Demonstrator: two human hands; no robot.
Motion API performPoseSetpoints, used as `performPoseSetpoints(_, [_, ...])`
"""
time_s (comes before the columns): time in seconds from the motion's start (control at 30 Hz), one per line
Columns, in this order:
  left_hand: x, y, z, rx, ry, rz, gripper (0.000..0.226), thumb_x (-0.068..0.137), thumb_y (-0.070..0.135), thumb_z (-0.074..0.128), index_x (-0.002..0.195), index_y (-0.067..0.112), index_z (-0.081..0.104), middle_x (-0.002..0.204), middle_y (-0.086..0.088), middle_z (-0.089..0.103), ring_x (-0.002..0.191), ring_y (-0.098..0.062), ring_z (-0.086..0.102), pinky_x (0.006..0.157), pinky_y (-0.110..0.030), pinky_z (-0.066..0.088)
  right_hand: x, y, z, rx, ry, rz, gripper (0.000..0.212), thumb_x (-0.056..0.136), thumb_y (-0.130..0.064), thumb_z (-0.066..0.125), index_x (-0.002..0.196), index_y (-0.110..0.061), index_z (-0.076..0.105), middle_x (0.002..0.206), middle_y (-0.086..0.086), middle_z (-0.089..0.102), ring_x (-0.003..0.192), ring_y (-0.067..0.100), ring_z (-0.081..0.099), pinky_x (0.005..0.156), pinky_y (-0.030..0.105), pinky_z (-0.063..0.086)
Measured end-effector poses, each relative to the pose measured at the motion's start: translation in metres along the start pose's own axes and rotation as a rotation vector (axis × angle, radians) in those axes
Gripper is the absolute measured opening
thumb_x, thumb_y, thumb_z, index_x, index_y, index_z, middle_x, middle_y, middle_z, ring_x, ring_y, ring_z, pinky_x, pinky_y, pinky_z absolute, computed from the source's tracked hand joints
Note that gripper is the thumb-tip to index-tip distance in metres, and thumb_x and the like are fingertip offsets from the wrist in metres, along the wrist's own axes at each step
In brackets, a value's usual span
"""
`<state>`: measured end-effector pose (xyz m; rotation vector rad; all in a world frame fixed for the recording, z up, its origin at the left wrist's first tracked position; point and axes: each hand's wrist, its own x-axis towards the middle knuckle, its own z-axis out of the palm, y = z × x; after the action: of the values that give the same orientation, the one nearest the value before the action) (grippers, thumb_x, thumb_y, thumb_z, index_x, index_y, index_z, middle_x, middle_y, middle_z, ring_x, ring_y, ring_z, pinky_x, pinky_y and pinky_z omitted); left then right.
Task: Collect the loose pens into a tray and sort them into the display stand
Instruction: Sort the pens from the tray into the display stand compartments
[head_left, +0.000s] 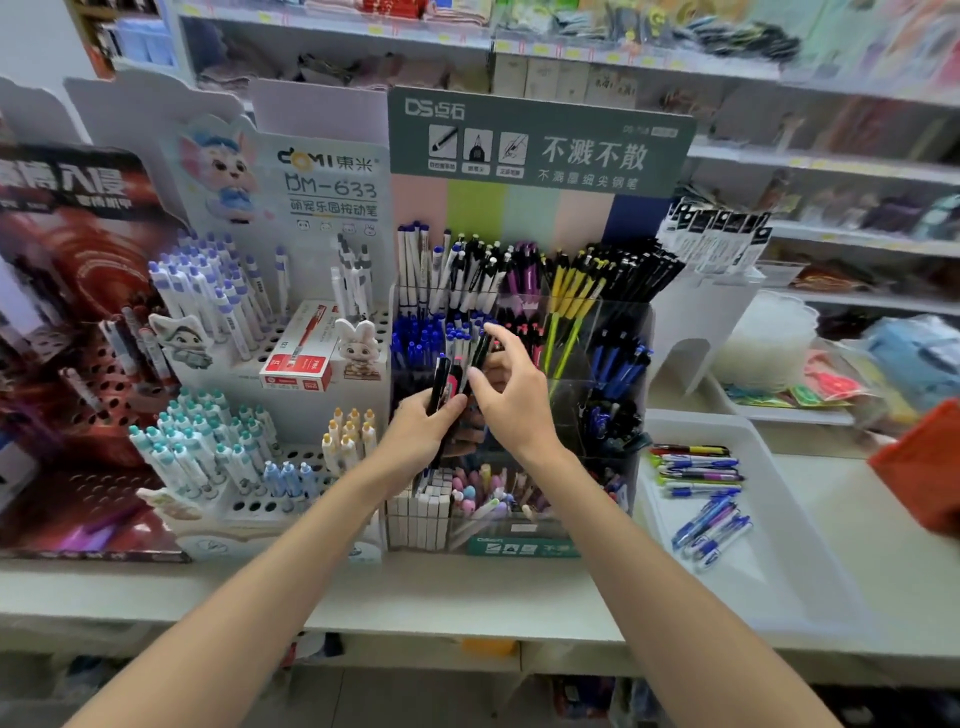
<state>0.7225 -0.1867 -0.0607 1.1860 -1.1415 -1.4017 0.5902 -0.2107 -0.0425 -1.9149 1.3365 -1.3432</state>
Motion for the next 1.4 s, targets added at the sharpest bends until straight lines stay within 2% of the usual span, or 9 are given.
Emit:
performPoseSetpoints(0.13, [0.011, 0.012, 0.033, 0.038, -0.039, 0.049, 0.021, 0.104, 0.026, 0.049, 0.107, 0.013, 0.066, 0.095, -0.008, 0.076, 0.087, -0.022, 0.075, 0.078, -0.037, 0.062, 0.007, 0.007, -0.037, -0.037, 0.102, -0.003, 0.051, 0.093, -0.012, 0.064, 0.141, -0.018, 0.048, 0.098, -0.002, 0.063, 0.084, 0.007, 0.06, 0.078, 0.016, 0.049])
performPoseSetpoints(0.3, [0.036, 0.029, 0.08, 0.168, 0.013, 0.131, 0.024, 0.104, 0.032, 0.046, 0.107, 0.016, 0.065, 0.081, -0.001, 0.062, 0.069, -0.013, 0.06, 0.063, -0.027, 0.055, 0.026, 0.02, -0.105, -0.072, 0.272, -0.049, 0.05, 0.094, -0.009, 0.062, 0.141, -0.015, 0.048, 0.118, 0.007, 0.065, 0.105, 0.018, 0.062, 0.097, 0.028, 0.049])
performPoseSetpoints(0.43, [0.054, 0.039, 0.113, 0.141, -0.013, 0.13, 0.024, 0.105, 0.033, 0.044, 0.113, 0.02, 0.063, 0.075, 0.0, 0.049, 0.059, -0.009, 0.043, 0.051, -0.023, 0.038, 0.05, 0.027, -0.154, -0.101, 0.325, -0.122, 0.048, 0.093, -0.007, 0.062, 0.139, -0.013, 0.049, 0.096, 0.001, 0.059, 0.082, 0.019, 0.06, 0.078, 0.031, 0.054])
performPoseSetpoints(0.67, [0.067, 0.054, 0.155, 0.058, -0.009, 0.132, 0.028, 0.106, 0.013, 0.035, 0.12, 0.014, 0.059, 0.071, 0.001, 0.047, 0.058, -0.006, 0.039, 0.049, -0.019, 0.033, 0.106, 0.03, -0.203, -0.05, 0.484, -0.329, 0.044, 0.091, 0.002, 0.06, 0.134, -0.003, 0.049, 0.101, 0.005, 0.06, 0.08, 0.015, 0.061, 0.075, 0.015, 0.048])
performPoseSetpoints(0.87, [0.078, 0.052, 0.165, 0.087, 0.019, 0.194, 0.027, 0.107, 0.017, 0.037, 0.12, 0.011, 0.06, 0.075, -0.002, 0.049, 0.064, -0.01, 0.045, 0.056, -0.02, 0.043, 0.132, 0.051, -0.201, -0.106, 0.428, -0.406, 0.05, 0.09, 0.0, 0.061, 0.131, -0.02, 0.041, 0.108, 0.012, 0.063, 0.079, 0.02, 0.062, 0.075, 0.031, 0.054])
performPoseSetpoints(0.97, [0.079, 0.048, 0.165, 0.087, 0.015, 0.228, 0.026, 0.107, 0.022, 0.04, 0.121, 0.014, 0.06, 0.076, -0.002, 0.053, 0.066, -0.012, 0.051, 0.064, -0.023, 0.051, 0.132, 0.061, -0.195, -0.141, 0.35, -0.401, 0.045, 0.089, 0.001, 0.063, 0.131, -0.006, 0.049, 0.111, 0.011, 0.063, 0.078, 0.024, 0.06, 0.074, 0.035, 0.054])
performPoseSetpoints(1.23, [0.081, 0.043, 0.161, 0.077, 0.02, 0.231, 0.032, 0.107, 0.029, 0.038, 0.124, 0.011, 0.059, 0.068, 0.003, 0.049, 0.058, -0.009, 0.041, 0.054, -0.024, 0.039, 0.132, 0.087, -0.176, -0.357, 0.22, -0.398, 0.022, 0.086, -0.014, 0.07, 0.107, -0.011, 0.072, 0.112, 0.01, 0.064, 0.112, 0.026, 0.053, 0.099, 0.042, 0.041])
performPoseSetpoints(1.33, [0.08, 0.044, 0.159, 0.087, 0.012, 0.223, 0.036, 0.108, 0.029, 0.037, 0.12, 0.005, 0.06, 0.066, 0.001, 0.049, 0.057, -0.009, 0.04, 0.054, -0.023, 0.039, 0.125, 0.089, -0.173, -0.367, 0.285, -0.395, 0.035, 0.087, -0.012, 0.066, 0.122, -0.011, 0.067, 0.123, 0.012, 0.059, 0.119, 0.021, 0.046, 0.105, 0.029, 0.03])
performPoseSetpoints(1.4, [0.078, 0.044, 0.155, 0.107, 0.009, 0.231, 0.037, 0.107, 0.03, 0.038, 0.117, 0.003, 0.061, 0.067, 0.002, 0.052, 0.059, -0.01, 0.043, 0.055, -0.024, 0.041, 0.116, 0.081, -0.17, -0.316, 0.34, -0.483, 0.035, 0.086, -0.005, 0.062, 0.121, -0.006, 0.065, 0.113, 0.009, 0.064, 0.107, 0.018, 0.053, 0.1, 0.024, 0.036])
